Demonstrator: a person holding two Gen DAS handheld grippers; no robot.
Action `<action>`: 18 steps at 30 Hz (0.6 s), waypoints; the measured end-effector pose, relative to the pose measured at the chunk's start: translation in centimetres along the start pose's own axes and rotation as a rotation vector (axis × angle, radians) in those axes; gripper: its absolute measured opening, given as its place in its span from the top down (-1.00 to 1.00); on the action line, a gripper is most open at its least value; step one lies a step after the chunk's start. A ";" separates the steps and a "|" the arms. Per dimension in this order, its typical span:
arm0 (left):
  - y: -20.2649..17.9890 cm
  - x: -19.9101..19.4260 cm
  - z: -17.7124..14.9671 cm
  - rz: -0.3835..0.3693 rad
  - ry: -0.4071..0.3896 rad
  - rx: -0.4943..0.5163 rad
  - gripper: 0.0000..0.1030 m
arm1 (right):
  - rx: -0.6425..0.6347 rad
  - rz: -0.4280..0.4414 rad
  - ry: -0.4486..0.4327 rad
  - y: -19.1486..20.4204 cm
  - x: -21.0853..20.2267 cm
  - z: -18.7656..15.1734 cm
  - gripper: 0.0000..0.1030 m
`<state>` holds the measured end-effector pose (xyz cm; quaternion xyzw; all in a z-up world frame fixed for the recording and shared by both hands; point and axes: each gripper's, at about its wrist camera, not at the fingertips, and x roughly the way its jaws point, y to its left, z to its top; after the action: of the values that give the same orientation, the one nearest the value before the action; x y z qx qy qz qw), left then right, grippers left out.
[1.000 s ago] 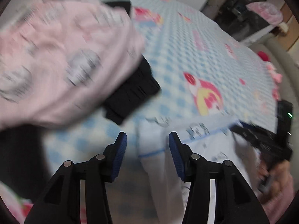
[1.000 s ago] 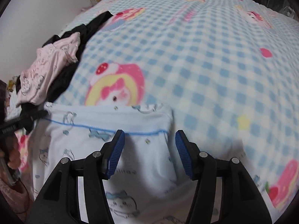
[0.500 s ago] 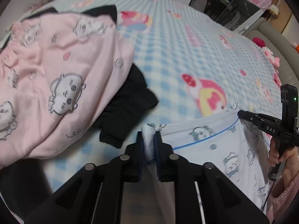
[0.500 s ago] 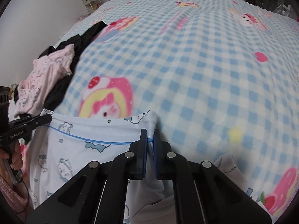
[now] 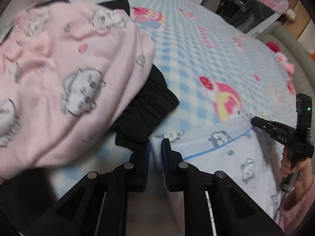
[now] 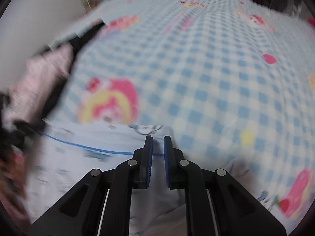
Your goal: Fold clothes
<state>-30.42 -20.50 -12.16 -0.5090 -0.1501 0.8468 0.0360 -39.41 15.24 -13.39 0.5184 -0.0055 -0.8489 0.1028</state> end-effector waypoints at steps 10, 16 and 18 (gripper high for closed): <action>-2.1 -6.7 -7.9 -0.108 -0.049 -0.025 0.25 | 0.033 0.182 -0.052 5.3 -10.5 -5.4 0.65; -0.7 -5.2 -11.8 -0.155 0.023 -0.139 0.25 | 0.042 0.152 -0.022 10.7 -11.8 -12.9 0.51; -0.4 -4.8 -12.3 -0.192 0.029 -0.172 0.25 | 0.059 0.098 -0.008 11.2 -11.2 -15.1 0.50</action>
<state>-17.44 -18.51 -13.32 -0.5055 -0.2697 0.8161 0.0751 -19.30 7.81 -9.19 0.5171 -0.0564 -0.8443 0.1289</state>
